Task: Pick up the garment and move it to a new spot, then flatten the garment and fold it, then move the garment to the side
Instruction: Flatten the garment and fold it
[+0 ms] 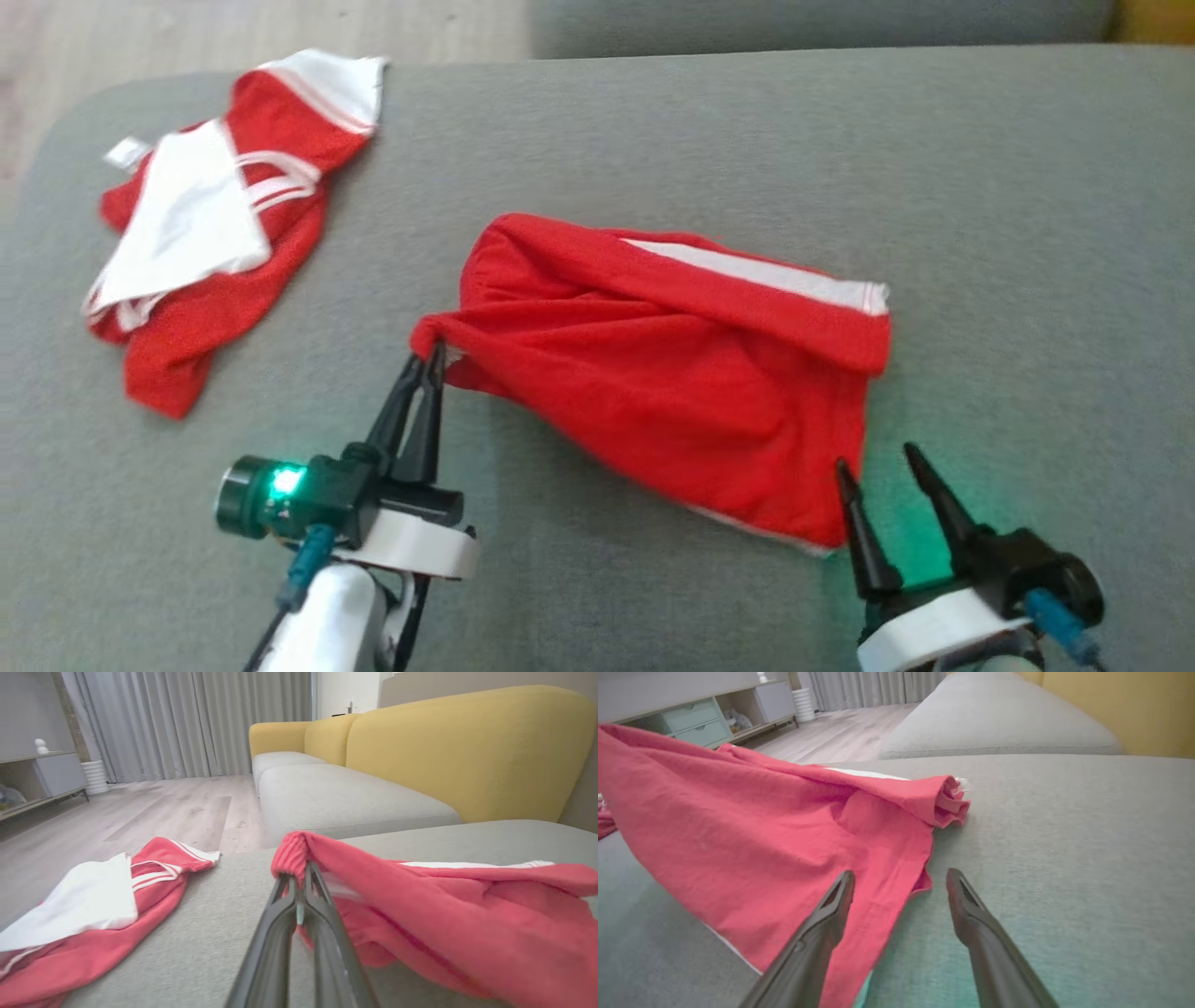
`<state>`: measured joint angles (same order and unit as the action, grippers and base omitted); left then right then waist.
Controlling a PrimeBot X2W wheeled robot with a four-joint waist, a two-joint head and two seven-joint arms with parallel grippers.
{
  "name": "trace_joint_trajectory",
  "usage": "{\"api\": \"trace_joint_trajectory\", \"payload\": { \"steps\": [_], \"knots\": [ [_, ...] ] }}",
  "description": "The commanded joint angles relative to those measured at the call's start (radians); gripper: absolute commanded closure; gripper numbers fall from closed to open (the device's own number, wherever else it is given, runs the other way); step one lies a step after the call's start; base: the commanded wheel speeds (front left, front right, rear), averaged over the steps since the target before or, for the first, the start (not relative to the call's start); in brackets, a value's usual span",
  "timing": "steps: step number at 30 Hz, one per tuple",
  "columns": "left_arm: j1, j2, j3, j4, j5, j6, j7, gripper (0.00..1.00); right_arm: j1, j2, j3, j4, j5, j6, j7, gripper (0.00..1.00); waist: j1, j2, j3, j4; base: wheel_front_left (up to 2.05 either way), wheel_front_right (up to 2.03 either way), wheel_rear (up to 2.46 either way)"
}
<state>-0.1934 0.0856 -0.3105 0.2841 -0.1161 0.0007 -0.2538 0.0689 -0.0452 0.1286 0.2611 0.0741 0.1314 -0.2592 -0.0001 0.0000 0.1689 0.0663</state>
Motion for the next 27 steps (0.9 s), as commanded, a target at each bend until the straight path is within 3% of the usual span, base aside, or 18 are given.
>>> {"api": "trace_joint_trajectory", "payload": {
  "steps": [1, 5, 14, 15, 16, 17, 19, 21, 27],
  "knots": [
    [-0.008, 0.014, 0.048, -0.036, 0.002, 0.008, -0.008, 1.00, -0.033, -0.005, 0.034, -0.014, -0.020, -0.001, -0.003, 0.00, 0.0001, 0.0000, 0.007, 0.032, 0.00, 0.00, 0.00],
    [-0.014, 0.020, 0.085, -0.047, 0.012, 0.006, -0.008, 1.00, -0.047, -0.010, 0.084, 0.035, -0.039, -0.001, -0.003, 0.00, 0.0001, 0.0000, 0.027, 0.051, 0.00, 0.00, 0.00],
    [-0.040, 0.013, 0.119, -0.056, 0.029, -0.005, -0.008, 0.98, -0.094, -0.080, 0.210, 0.113, 0.053, -0.001, -0.003, 0.00, 0.0001, 0.0000, 0.064, 0.051, 0.00, 0.00, 0.00],
    [-0.043, 0.011, 0.120, -0.055, 0.030, -0.007, -0.008, 0.98, -0.102, -0.089, 0.234, 0.122, 0.067, -0.001, -0.003, 0.50, 0.0001, 0.0000, 0.066, 0.051, 0.00, 0.00, 0.00],
    [-0.045, 0.010, 0.122, -0.055, 0.031, -0.009, -0.008, 0.98, -0.112, -0.095, 0.254, 0.127, 0.081, -0.001, -0.003, 0.86, 0.0001, 0.0000, 0.067, 0.051, 0.00, 0.00, 0.00],
    [-0.047, 0.008, 0.123, -0.054, 0.032, -0.011, -0.008, 0.98, -0.121, -0.100, 0.275, 0.134, 0.096, -0.001, -0.003, 1.00, 0.0001, 0.0000, 0.067, 0.052, 0.00, 0.00, 0.00],
    [-0.049, 0.004, 0.124, -0.053, 0.035, -0.014, -0.008, 0.98, -0.141, -0.105, 0.299, 0.130, 0.119, -0.001, -0.003, 1.00, 0.0001, 0.0000, 0.066, 0.053, 0.00, 0.00, 0.00],
    [-0.048, 0.002, 0.127, -0.056, 0.036, -0.018, -0.008, 0.99, -0.153, -0.097, 0.244, 0.098, 0.117, -0.001, -0.003, 1.00, 0.0001, 0.0000, 0.063, 0.051, 0.00, 0.00, 0.00],
    [-0.044, -0.009, 0.117, -0.104, 0.019, -0.065, -0.008, 1.00, -0.164, -0.039, -0.085, -0.050, 0.027, -0.001, -0.003, 1.00, 0.0001, 0.0000, 0.060, 0.028, 0.00, 0.00, 0.00]
  ]
}}
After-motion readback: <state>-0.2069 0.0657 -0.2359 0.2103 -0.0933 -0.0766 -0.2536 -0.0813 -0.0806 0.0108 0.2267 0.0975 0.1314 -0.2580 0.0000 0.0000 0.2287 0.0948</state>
